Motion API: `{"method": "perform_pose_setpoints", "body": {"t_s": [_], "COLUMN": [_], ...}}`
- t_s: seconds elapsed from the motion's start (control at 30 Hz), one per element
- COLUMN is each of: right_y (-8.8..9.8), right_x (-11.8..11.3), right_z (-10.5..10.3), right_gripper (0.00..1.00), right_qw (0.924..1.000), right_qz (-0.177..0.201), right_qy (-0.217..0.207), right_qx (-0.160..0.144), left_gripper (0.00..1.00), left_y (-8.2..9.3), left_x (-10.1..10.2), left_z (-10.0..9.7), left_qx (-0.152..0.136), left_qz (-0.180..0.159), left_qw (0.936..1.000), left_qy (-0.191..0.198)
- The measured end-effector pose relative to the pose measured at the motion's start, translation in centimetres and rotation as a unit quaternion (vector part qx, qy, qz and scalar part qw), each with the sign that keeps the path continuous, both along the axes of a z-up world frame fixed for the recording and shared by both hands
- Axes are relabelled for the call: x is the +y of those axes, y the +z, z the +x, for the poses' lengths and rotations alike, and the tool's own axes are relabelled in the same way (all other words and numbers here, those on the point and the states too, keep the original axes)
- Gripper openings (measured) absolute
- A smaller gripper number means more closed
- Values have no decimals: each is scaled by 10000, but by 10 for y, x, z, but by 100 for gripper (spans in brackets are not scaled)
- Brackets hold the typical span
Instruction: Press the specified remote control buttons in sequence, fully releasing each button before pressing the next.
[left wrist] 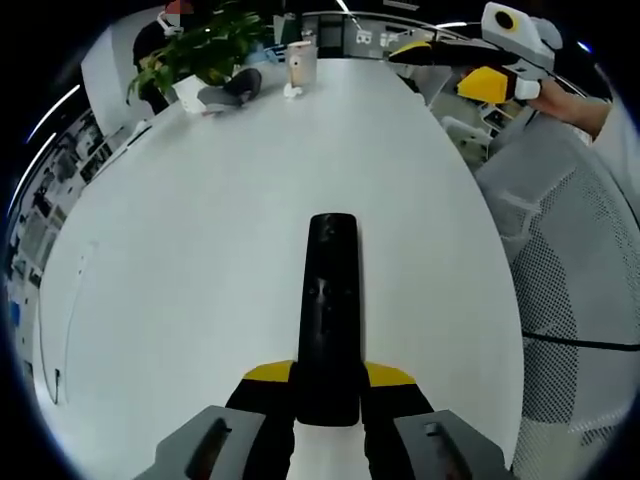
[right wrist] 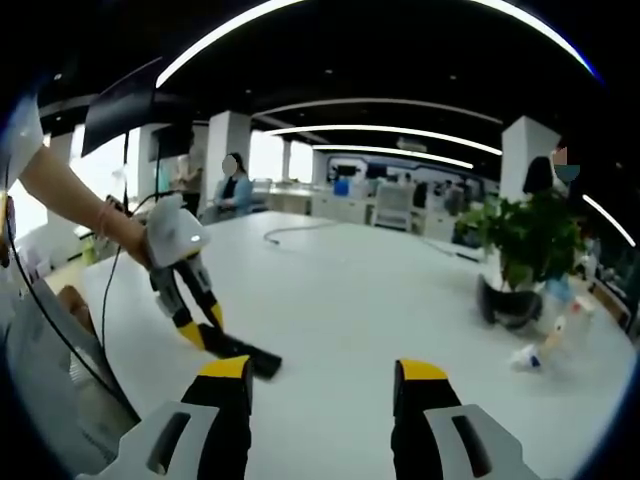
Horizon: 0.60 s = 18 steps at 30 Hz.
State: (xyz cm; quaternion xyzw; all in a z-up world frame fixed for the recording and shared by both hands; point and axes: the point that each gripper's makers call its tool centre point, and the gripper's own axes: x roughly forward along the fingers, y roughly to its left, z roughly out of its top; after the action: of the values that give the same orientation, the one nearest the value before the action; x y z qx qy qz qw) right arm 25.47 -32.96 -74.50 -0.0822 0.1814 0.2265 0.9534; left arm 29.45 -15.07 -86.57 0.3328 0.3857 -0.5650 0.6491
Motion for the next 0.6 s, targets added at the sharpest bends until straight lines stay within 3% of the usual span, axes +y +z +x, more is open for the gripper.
{"method": "perform_pose_setpoints", "body": {"t_s": [0.6], "right_y": [0], "right_x": [2], "right_z": [0], "right_gripper": [54], "right_qw": [10000], "right_qz": [-17], "right_qy": [33], "right_qx": [-2], "left_gripper": [24], "left_y": [0], "left_x": [0], "left_z": [-8], "left_qx": [-5], "left_qz": [-50], "left_qw": [10000], "left_qy": [25]}}
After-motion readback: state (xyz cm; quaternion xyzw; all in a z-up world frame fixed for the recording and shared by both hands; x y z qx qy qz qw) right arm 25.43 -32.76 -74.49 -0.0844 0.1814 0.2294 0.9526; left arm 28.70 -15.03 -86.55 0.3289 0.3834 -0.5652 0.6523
